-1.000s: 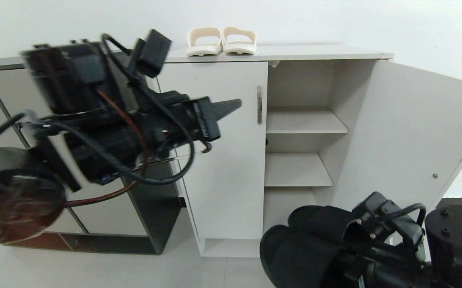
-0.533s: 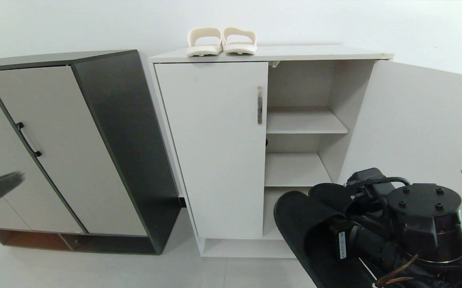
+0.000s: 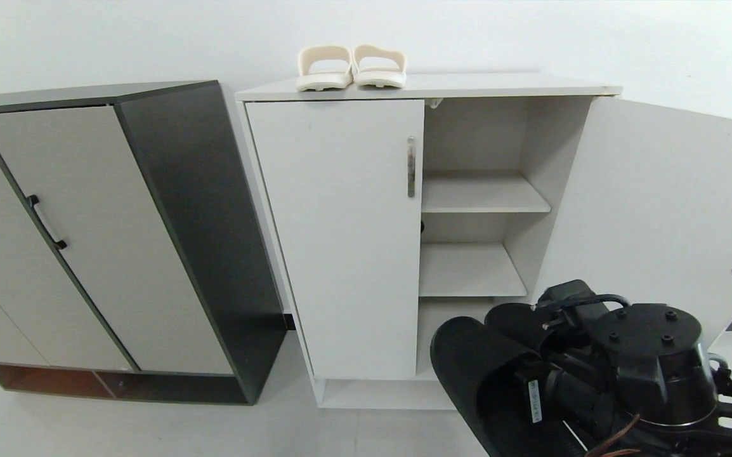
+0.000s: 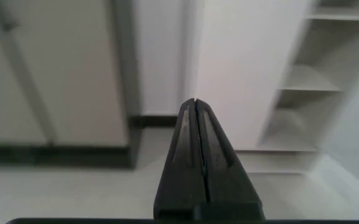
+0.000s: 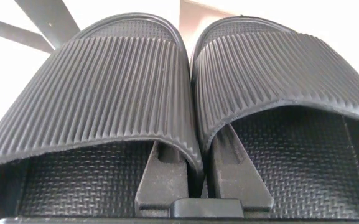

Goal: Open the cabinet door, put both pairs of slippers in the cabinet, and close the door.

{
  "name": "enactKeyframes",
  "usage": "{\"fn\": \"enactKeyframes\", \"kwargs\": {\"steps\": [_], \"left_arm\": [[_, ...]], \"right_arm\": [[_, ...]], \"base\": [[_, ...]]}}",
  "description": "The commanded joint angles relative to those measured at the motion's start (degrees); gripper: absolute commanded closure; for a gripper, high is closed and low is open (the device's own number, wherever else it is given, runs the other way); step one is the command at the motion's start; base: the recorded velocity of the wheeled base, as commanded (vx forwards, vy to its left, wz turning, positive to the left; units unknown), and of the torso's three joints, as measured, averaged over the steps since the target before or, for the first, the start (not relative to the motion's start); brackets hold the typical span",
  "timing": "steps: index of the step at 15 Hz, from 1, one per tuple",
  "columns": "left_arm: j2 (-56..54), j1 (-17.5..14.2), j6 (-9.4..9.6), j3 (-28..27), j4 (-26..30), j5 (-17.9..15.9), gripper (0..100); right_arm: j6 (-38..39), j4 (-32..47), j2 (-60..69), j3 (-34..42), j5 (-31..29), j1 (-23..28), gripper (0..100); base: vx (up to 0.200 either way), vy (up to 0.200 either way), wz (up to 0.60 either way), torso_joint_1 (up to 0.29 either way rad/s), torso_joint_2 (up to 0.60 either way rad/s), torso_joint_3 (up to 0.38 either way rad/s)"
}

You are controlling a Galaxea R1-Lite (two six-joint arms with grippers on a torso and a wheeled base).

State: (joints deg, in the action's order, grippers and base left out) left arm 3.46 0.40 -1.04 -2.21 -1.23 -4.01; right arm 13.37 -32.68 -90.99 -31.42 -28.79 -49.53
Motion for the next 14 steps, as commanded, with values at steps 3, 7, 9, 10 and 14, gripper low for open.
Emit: {"fn": "enactKeyframes", "kwargs": {"steps": [3,7,9,10,14], "left_arm": [[-3.2,-0.3,4.82,2.0,1.5,3.6,100],[-3.3,-0.3,3.41,2.2,1.3,2.8,100],[-3.3,-0.3,1.83,2.2,1.3,3.0,100],[-3.3,-0.3,1.48,2.2,1.3,3.0,100],[-3.3,-0.3,1.48,2.2,1.3,3.0,100]], "right_arm": [[0.0,-3.3,-1.7,-0.1,-0.3,-0.7,100],[-0.2,-5.4,-2.5,-0.1,-0.2,-1.7,100],[0.2,-5.4,-4.4,-2.2,-0.4,-1.6,100],[0.7,-5.4,-5.2,-3.0,-0.5,-1.6,100],[4.6,-5.3,-12.2,-7.2,-6.7,-1.1,100]], "base": [[0.000,0.000,0.00,0.000,0.00,0.000],[0.000,0.000,0.00,0.000,0.00,0.000],[0.000,0.000,0.00,0.000,0.00,0.000],[0.000,0.000,0.00,0.000,0.00,0.000],[0.000,0.000,0.00,0.000,0.00,0.000]]}}
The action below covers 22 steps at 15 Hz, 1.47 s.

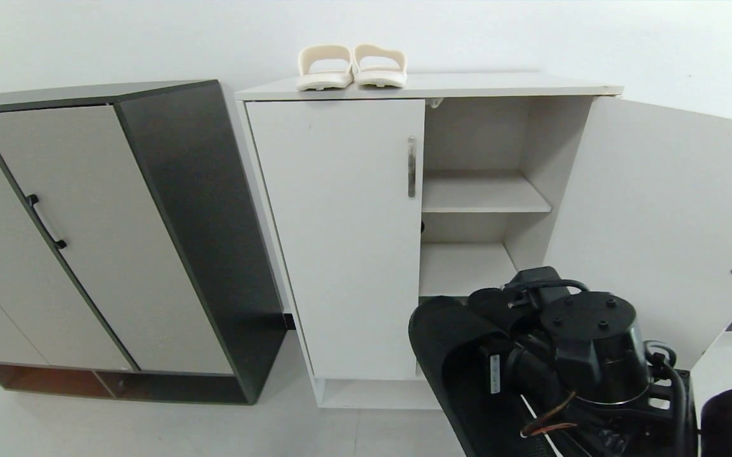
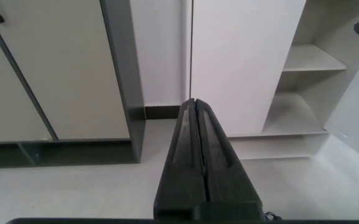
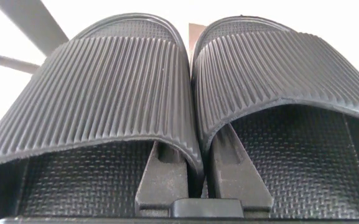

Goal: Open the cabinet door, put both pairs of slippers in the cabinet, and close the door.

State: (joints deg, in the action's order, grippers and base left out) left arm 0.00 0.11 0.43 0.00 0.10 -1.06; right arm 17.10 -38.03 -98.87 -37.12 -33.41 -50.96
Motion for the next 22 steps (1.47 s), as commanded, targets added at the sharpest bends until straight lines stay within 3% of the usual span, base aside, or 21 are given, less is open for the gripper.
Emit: {"fn": "enactKeyframes", "kwargs": {"steps": [1,8,14,20,22], "left_arm": [[0.2,0.0,0.01,0.0,0.0,0.0,100],[0.2,0.0,0.01,0.0,0.0,0.0,100],[0.2,0.0,0.01,0.0,0.0,0.0,100],[0.2,0.0,0.10,0.0,0.0,0.0,100],[0.2,0.0,0.01,0.0,0.0,0.0,100]], "right_arm": [[1.7,0.0,-6.2,-2.1,-3.4,0.3,100],[2.8,-0.9,-9.2,-3.5,-3.6,0.5,100],[3.0,-0.9,-19.6,-12.7,-5.3,2.1,100],[4.8,-2.7,-25.3,-16.1,-5.8,5.0,100],[4.7,-4.2,-27.5,-16.5,-8.3,5.1,100]], "base": [[0.000,-0.200,0.00,-0.002,0.01,0.002],[0.000,-0.200,0.00,0.005,0.00,0.002],[0.000,0.000,0.00,0.000,0.00,0.000],[0.000,0.000,0.00,0.000,0.00,0.000],[0.000,0.000,0.00,0.000,0.00,0.000]]}}
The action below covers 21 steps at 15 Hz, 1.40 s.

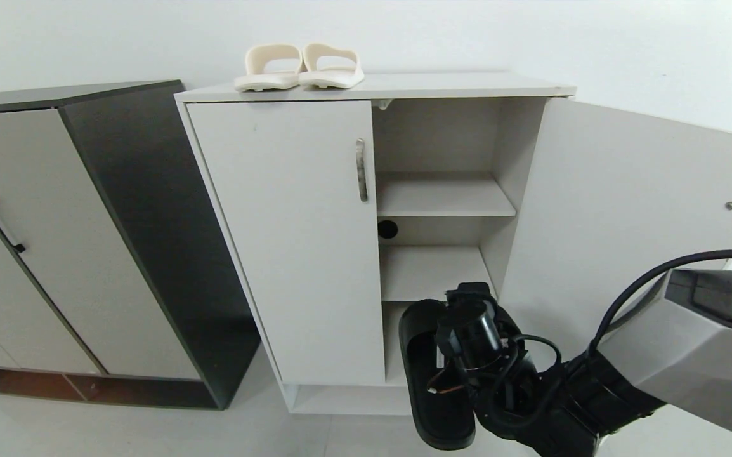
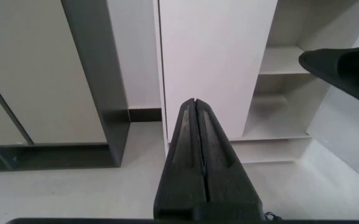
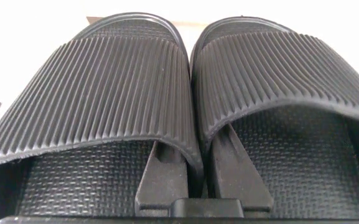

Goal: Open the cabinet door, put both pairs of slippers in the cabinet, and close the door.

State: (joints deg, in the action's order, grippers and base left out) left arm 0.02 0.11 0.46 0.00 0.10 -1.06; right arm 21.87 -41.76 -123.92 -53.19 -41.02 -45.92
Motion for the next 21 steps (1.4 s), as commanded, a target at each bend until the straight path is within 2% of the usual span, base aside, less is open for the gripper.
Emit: {"fn": "enactKeyframes", "kwargs": {"steps": [1,5,13,16,18,21], "left_arm": [[0.2,0.0,-0.02,0.0,0.0,0.0,100],[0.2,0.0,-0.02,0.0,0.0,0.0,100],[0.2,0.1,0.15,0.0,0.0,-0.1,100],[0.2,0.0,0.15,0.0,0.0,-0.1,100],[0.2,0.1,0.15,0.0,0.0,-0.1,100],[0.2,0.0,0.06,0.0,0.0,-0.1,100]], "right_arm": [[-0.1,-0.8,-3.2,-0.9,-1.0,0.3,100],[-0.1,-0.9,-4.5,-1.3,-1.5,0.4,100],[-0.9,-5.5,-5.1,-0.5,-3.5,0.0,100],[-3.9,-11.6,-4.8,0.8,-4.9,0.0,100],[-8.4,-20.3,-4.1,3.7,-5.7,-0.3,100],[-19.8,-39.1,-3.9,9.2,-5.6,-1.1,100]], "base": [[0.000,0.000,0.00,0.000,0.00,0.000],[0.000,0.000,0.00,0.000,0.00,0.000],[0.000,0.000,0.00,0.001,0.00,-0.184],[0.000,0.000,0.00,-0.001,0.00,-0.194],[0.000,0.000,0.00,0.005,0.00,-0.195],[0.000,0.000,0.00,0.006,0.00,-0.118]]}}
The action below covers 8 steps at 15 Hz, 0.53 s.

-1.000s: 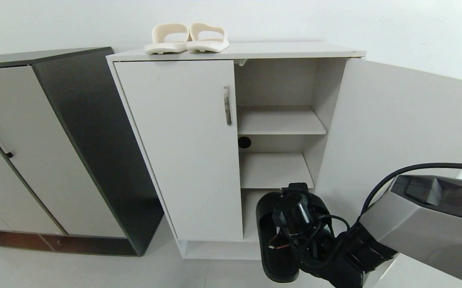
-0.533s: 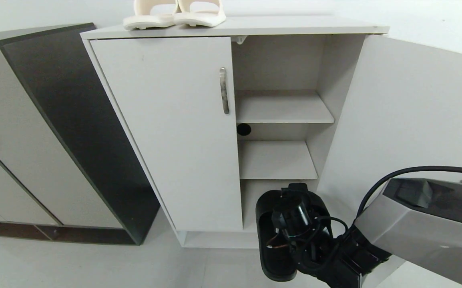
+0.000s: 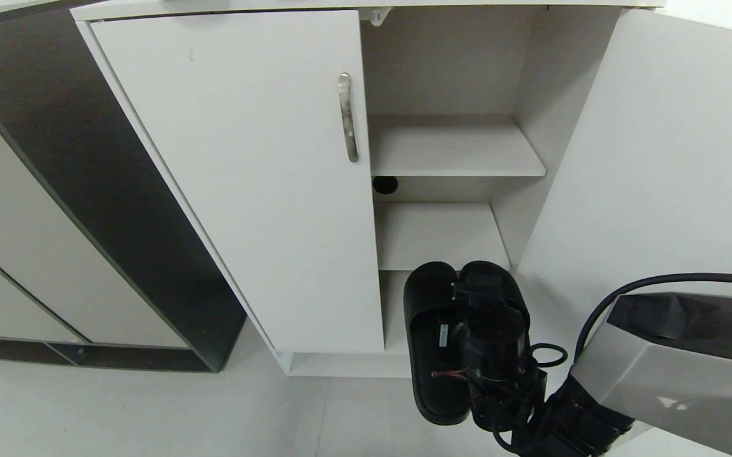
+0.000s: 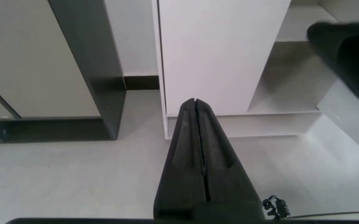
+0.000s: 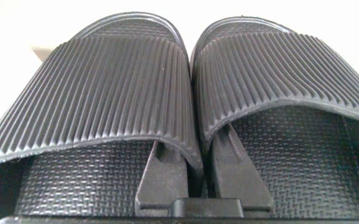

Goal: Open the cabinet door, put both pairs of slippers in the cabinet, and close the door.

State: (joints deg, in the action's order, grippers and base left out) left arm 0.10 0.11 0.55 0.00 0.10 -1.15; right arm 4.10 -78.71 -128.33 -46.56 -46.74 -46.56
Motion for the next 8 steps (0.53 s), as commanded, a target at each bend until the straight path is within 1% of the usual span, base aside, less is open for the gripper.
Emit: {"fn": "enactKeyframes", "kwargs": {"steps": [1,2,8], "left_arm": [[0.1,0.0,-0.02,0.0,0.0,0.0,100],[0.1,0.0,-0.02,0.0,0.0,0.0,100],[0.1,0.1,-0.02,0.0,0.0,0.0,100]], "right_arm": [[-5.0,-6.0,0.3,3.3,0.2,-0.5,100],[-5.6,-7.3,0.3,3.5,0.2,-0.5,100],[-5.4,-8.7,0.5,4.6,0.1,1.6,100]], "base": [[0.000,0.000,0.00,0.000,0.00,0.000],[0.000,0.000,0.00,0.000,0.00,0.000],[0.000,0.000,0.00,0.000,0.00,0.000]]}}
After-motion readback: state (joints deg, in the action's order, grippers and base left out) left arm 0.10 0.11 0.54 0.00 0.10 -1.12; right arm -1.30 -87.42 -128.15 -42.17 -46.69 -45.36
